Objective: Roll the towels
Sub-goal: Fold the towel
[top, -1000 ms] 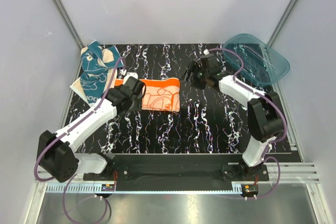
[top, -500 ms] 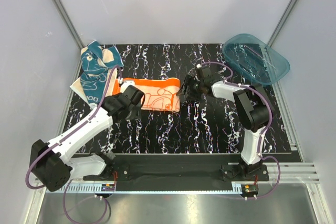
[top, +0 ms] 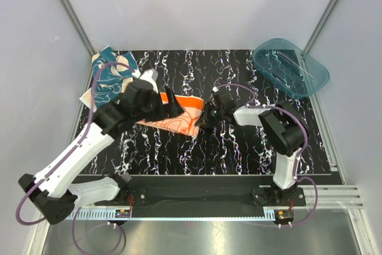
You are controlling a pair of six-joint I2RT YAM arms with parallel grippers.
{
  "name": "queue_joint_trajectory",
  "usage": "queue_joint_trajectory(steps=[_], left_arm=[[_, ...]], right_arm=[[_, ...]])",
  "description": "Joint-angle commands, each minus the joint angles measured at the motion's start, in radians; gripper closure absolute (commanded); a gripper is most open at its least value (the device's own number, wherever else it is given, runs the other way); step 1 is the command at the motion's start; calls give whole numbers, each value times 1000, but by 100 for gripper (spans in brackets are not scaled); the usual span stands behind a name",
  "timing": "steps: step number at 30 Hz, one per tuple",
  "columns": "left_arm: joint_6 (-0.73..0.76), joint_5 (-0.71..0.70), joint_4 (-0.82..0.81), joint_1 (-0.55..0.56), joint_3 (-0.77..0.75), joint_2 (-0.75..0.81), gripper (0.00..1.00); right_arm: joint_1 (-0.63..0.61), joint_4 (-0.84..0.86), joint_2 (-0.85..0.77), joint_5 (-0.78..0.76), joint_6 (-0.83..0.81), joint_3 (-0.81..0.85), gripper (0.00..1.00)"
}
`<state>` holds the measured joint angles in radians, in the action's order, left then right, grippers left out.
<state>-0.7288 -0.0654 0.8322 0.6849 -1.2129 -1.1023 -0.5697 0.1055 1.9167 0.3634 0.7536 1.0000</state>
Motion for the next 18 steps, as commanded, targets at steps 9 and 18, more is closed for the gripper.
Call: queue_joint_trajectory(steps=[9,18], left_arm=[[-431,409,-507,90,-358,22,1],[-388,190,-151,93,-787,-45,1]], right_arm=[[-367,-213,-203,-230,291,-140,76],[-409,-524,-294,-470,241,0,13]])
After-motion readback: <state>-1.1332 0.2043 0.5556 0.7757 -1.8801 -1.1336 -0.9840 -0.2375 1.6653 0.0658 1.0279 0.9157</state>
